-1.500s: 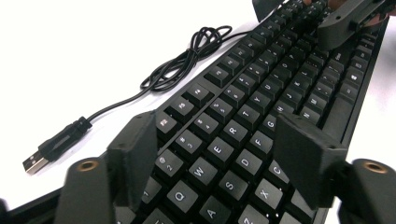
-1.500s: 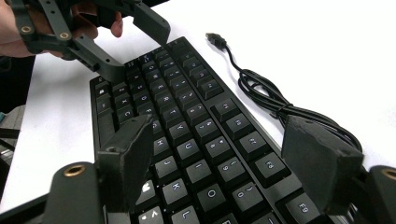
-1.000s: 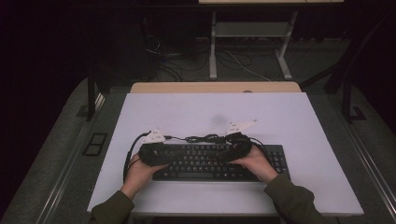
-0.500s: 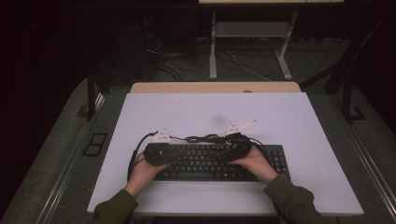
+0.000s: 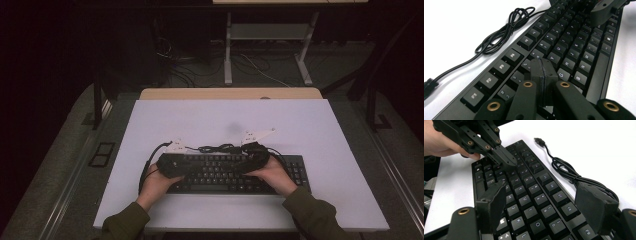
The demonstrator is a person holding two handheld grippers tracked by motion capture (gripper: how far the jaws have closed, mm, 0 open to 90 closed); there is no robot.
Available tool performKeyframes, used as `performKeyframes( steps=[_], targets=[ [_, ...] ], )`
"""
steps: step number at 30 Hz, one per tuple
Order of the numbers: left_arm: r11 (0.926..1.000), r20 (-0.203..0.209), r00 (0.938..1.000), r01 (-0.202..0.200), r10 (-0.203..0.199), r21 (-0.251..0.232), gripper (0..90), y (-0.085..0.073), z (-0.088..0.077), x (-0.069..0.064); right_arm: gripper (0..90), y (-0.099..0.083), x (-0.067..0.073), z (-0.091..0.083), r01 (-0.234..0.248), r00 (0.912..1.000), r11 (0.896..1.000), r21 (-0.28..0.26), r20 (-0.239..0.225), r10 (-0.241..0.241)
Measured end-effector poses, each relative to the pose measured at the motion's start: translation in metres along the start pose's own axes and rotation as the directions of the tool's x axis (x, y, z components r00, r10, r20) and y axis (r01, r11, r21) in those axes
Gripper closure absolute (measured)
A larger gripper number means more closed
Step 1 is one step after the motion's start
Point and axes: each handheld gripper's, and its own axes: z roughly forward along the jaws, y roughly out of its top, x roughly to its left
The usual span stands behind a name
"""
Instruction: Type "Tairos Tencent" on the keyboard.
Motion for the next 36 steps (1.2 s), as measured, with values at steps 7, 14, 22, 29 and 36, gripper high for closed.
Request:
performKeyframes(
  steps=[7,14,22,29,36],
  targets=[
    [0.9998,-0.005,0.9999,-0.009,0.009,0.017,89.5,0.0013,0.0031,-0.0008,24.7,0.0002,0.0005,-0.0004,-0.001,1.0000,1.000,-0.002,0.002,0.001],
    [0.9998,-0.002,1.0000,-0.006,0.006,0.020,89.5,0.0005,0.0044,-0.0009,24.8,0.0004,0.0004,-0.0010,-0.003,1.0000,1.000,-0.003,0.004,0.003],
    [0.9995,0.001,1.0000,-0.005,0.005,0.031,89.6,-0.0002,0.0052,-0.0007,24.8,0.0002,0.0004,-0.0005,-0.003,1.0000,1.000,-0.002,0.002,0.003],
    [0.9993,-0.001,1.0000,-0.010,0.010,0.037,89.6,-0.0005,0.0059,-0.0007,24.8,0.0004,0.0003,-0.0012,-0.004,1.0000,1.000,-0.002,0.004,0.004],
    [0.9997,0.000,1.0000,-0.007,0.007,0.025,89.6,0.0002,0.0034,0.0002,24.7,0.0002,-0.0002,-0.0011,-0.002,1.0000,1.000,-0.003,0.003,0.002]
  ],
)
